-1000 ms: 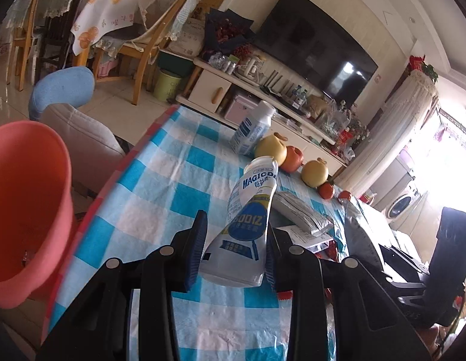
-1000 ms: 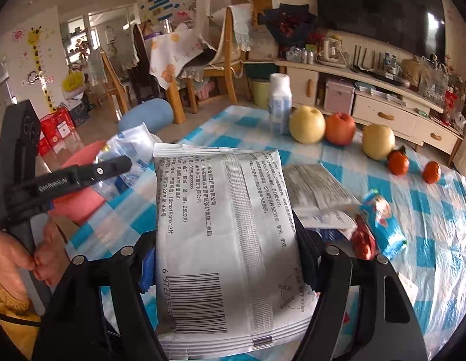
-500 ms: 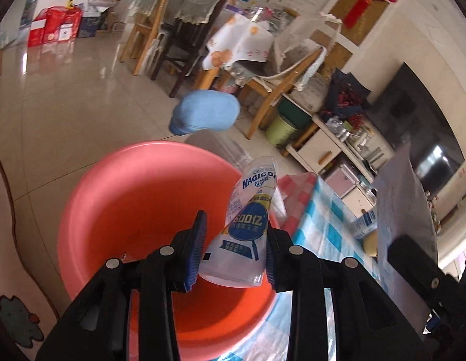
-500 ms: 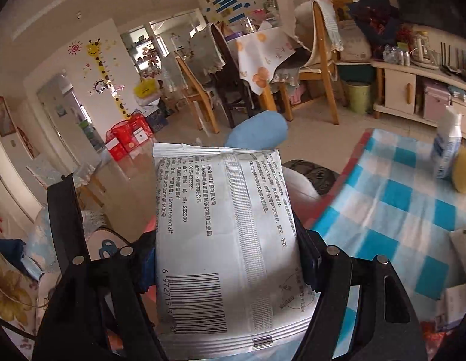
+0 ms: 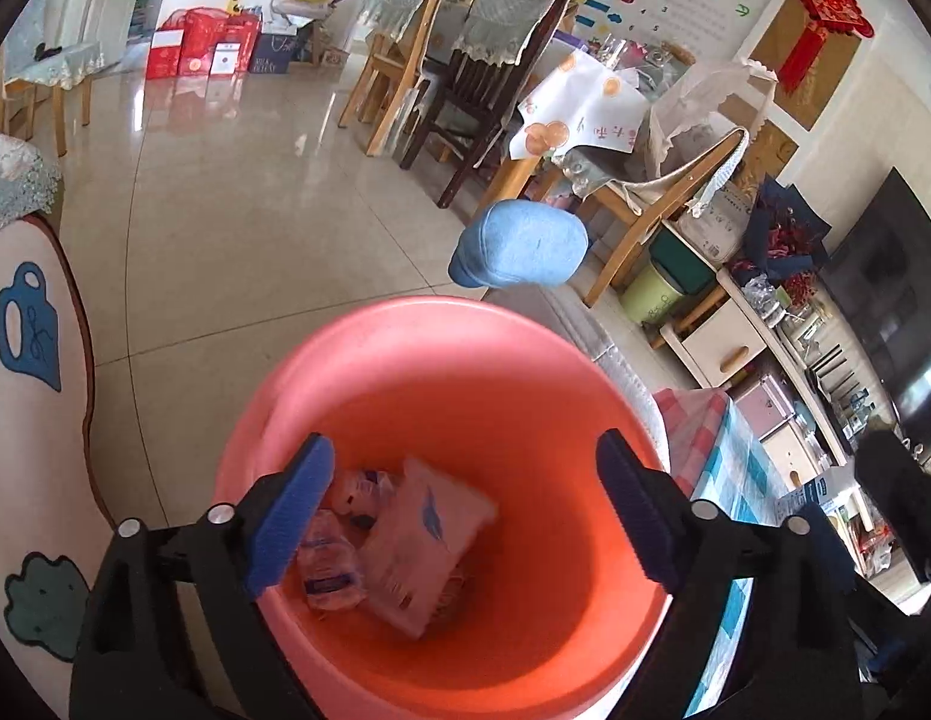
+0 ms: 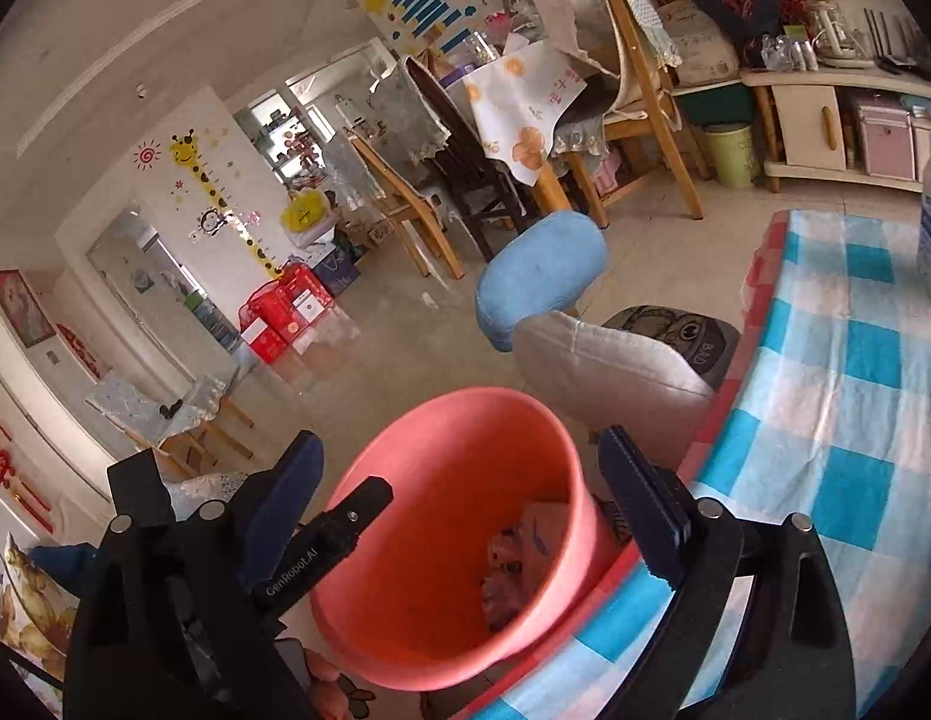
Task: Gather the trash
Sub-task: 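Carry both items over the pink bucket and open both grippers, then move both tools back over the table toward the remaining snack trash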
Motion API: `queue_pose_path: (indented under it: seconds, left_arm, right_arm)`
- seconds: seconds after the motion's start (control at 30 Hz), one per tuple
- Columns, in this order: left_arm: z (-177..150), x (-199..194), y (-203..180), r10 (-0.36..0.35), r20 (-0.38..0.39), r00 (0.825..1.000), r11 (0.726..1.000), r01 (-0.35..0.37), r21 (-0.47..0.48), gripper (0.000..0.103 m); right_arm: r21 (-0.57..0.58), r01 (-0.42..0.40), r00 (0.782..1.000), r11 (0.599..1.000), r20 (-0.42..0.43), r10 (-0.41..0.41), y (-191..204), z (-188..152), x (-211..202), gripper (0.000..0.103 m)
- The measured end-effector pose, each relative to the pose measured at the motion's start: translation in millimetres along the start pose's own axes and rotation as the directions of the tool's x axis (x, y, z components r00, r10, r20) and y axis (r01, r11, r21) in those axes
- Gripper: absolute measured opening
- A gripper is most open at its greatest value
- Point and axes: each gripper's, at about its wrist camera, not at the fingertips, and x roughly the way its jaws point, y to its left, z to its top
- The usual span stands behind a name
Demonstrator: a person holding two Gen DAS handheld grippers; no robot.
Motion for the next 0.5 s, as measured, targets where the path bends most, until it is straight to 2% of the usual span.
queue_pose_path:
  seconds: [0.1,0.2,0.3,0.5]
  left_arm:
    - [-3,-5,-2,-0.011,0.031,0.999,1.0,0.011,0.009,0.092]
    - [-7,-14,-10,-0.059,0.065,0.996,0.998,0.058,0.019,0.092]
    - [-17,-24,-26,-0.099,0.104,0.99,0.993,0.091,0.075,0.092]
    - [-35,-35,-56,-0.169,0.094,0.981,0.974,0.152,0.165,0.092]
  right_arm:
    - [-0.014,0.06,0.998,0.998,0.027,-0.06,-8,-8,-25,0.093]
    - [-0.042,0.147,0.988,0.988,0.049,-0.145,-15,-20,-50,0.093]
    - [-0.062,0.211,0.976,0.976,0.067,-0.207,-22,-35,-72,0.094]
    - [-0.071,0.29,0.955,0.954,0.09,-0.283,-40,-67,-118,0.096]
